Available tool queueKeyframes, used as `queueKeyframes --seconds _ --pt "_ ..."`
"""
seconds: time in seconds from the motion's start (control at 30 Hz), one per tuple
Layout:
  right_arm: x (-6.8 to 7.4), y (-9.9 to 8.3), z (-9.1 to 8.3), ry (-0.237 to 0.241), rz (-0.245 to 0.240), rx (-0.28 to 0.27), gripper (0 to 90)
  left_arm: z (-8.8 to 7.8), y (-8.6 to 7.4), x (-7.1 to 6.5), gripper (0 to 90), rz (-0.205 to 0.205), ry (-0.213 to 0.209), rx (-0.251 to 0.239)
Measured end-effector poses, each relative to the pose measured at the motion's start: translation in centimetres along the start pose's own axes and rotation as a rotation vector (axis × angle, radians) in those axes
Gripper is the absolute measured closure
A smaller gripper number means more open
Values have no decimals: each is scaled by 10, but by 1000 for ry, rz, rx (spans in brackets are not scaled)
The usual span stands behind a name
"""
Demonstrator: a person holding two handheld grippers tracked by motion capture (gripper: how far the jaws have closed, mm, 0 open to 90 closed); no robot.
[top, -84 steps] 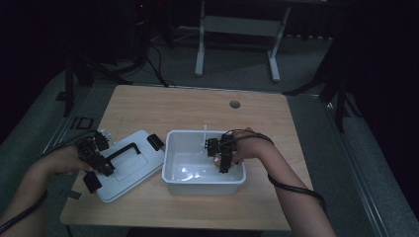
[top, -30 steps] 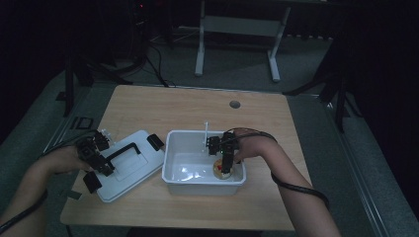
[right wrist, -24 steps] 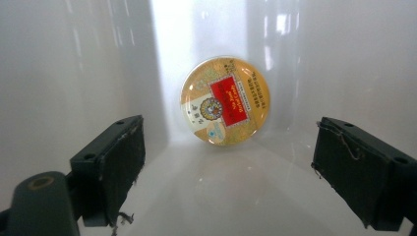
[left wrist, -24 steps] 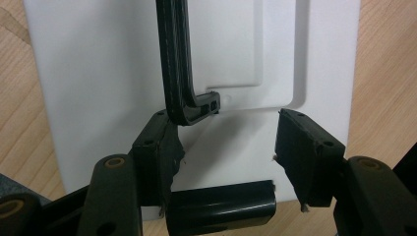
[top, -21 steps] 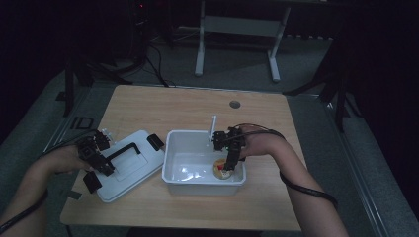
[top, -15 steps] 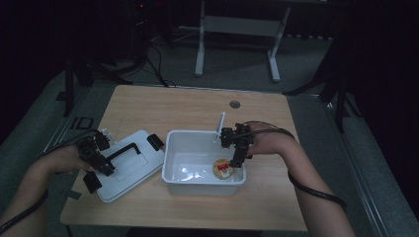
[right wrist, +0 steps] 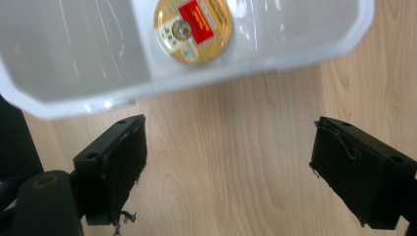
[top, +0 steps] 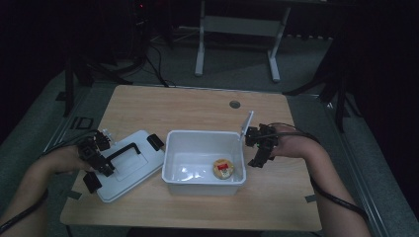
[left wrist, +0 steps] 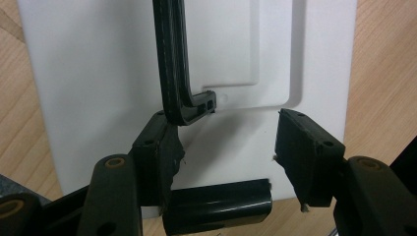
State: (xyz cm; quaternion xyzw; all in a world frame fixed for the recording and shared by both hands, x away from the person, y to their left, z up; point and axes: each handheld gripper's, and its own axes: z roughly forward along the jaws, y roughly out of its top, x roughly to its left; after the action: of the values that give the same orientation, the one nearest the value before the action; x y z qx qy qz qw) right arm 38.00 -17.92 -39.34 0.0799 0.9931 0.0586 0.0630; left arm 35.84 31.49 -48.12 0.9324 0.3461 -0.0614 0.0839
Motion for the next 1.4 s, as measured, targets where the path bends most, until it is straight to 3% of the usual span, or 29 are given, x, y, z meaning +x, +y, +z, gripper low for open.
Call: queueKeyframes --seconds 0.37,0.9,1.2,1.4 --pt "1 -41 25 -17 22 -16 133 -2 -3 0 416 -3 0 -2" --pt "11 -77 58 -10 62 -58 135 0 -7 1 415 -3 5 -6" --pt "17 -94 74 25 108 -76 136 5 -4 0 425 26 35 -2" --pt "18 -99 81 32 122 -43 137 6 7 1 443 50 70 2"
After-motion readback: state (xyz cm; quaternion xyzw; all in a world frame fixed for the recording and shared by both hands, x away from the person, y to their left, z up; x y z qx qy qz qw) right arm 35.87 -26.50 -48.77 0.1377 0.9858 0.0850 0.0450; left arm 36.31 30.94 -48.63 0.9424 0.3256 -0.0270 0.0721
